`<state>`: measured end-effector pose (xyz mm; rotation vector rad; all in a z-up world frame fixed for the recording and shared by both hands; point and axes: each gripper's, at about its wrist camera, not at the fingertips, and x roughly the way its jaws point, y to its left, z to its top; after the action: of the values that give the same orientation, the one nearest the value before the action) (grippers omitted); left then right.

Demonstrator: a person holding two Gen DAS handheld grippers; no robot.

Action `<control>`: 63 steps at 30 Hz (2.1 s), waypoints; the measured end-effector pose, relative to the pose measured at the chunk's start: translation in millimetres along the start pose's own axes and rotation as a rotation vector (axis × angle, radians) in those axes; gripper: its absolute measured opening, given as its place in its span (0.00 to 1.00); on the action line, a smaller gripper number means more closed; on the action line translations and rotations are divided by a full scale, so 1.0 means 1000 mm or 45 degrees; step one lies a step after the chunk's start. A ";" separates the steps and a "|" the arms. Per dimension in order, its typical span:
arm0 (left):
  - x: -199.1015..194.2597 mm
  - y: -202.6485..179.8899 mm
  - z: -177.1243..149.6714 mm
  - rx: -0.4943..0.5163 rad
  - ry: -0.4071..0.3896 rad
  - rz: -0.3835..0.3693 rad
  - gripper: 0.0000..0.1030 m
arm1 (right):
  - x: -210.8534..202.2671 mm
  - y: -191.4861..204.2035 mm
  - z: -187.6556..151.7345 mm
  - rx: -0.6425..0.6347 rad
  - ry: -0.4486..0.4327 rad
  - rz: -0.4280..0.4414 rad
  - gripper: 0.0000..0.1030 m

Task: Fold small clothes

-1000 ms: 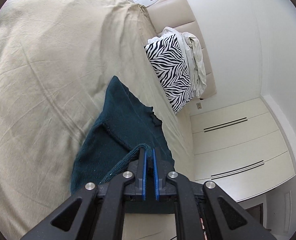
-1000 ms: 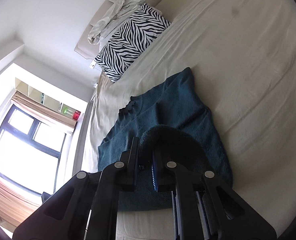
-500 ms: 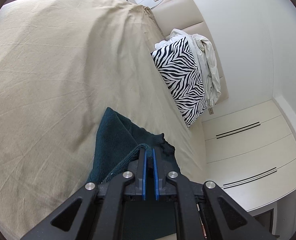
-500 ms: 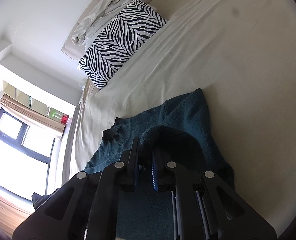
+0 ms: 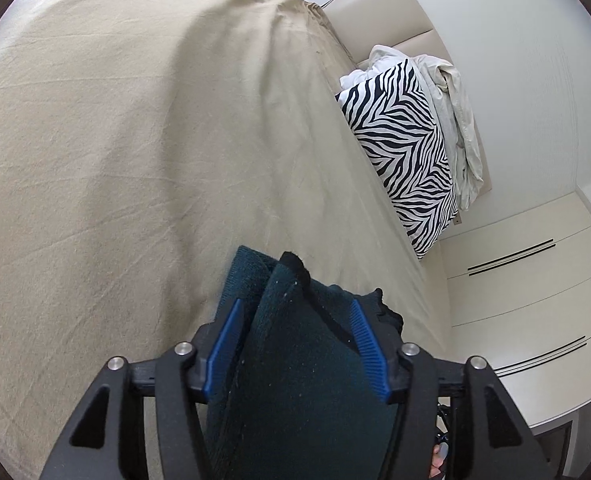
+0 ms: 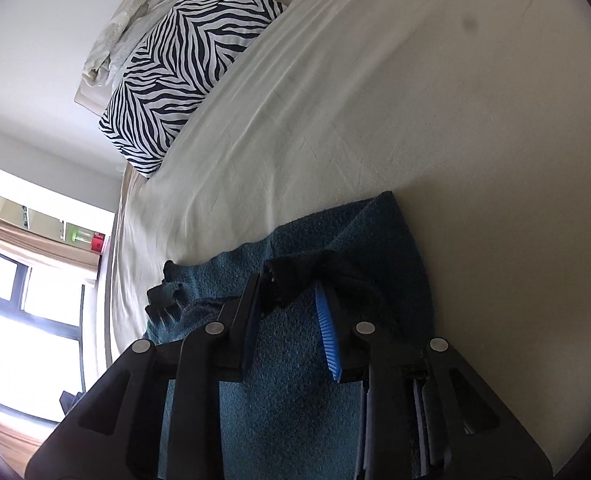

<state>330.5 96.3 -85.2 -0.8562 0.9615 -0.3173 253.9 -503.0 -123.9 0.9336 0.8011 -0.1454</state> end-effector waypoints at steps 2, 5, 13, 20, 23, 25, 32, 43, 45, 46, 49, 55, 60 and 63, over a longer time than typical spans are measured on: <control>-0.009 -0.001 -0.008 0.038 -0.002 0.007 0.62 | -0.007 0.005 -0.003 -0.056 -0.020 -0.023 0.47; -0.025 -0.003 -0.023 0.093 0.000 0.020 0.62 | -0.027 0.007 -0.006 -0.082 -0.059 -0.019 0.56; -0.057 -0.003 -0.085 0.305 0.007 0.129 0.62 | -0.082 0.006 -0.037 -0.186 -0.089 -0.061 0.56; -0.066 0.011 -0.110 0.336 0.009 0.196 0.58 | -0.104 0.000 -0.093 -0.386 -0.076 -0.213 0.56; -0.069 0.010 -0.117 0.374 0.008 0.217 0.52 | -0.109 -0.003 -0.109 -0.450 -0.091 -0.289 0.55; -0.069 0.008 -0.121 0.408 0.005 0.242 0.49 | -0.110 -0.007 -0.118 -0.479 -0.094 -0.331 0.53; -0.060 0.016 -0.126 0.428 0.036 0.320 0.30 | -0.112 -0.026 -0.136 -0.484 -0.070 -0.379 0.30; -0.054 0.016 -0.133 0.508 0.063 0.427 0.19 | -0.131 -0.047 -0.137 -0.374 -0.114 -0.340 0.06; -0.054 0.016 -0.133 0.515 0.064 0.433 0.19 | -0.134 -0.052 -0.138 -0.336 -0.113 -0.319 0.05; -0.054 0.016 -0.134 0.517 0.063 0.435 0.19 | -0.134 -0.054 -0.137 -0.323 -0.110 -0.312 0.05; -0.054 0.016 -0.135 0.526 0.059 0.435 0.19 | -0.132 -0.060 -0.139 -0.300 -0.100 -0.304 0.05; -0.064 0.004 -0.139 0.556 0.015 0.484 0.23 | -0.126 -0.070 -0.134 -0.260 -0.032 -0.278 0.16; -0.079 -0.054 -0.145 0.819 -0.161 0.571 0.45 | -0.162 -0.047 -0.135 -0.293 -0.167 -0.336 0.54; -0.054 -0.081 -0.141 0.928 -0.177 0.602 0.53 | -0.160 -0.012 -0.129 -0.372 -0.181 -0.202 0.54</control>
<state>194.9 6.6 -32.4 0.0217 0.8019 -0.1716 64.1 -446.8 -68.1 0.5771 0.7407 -0.2238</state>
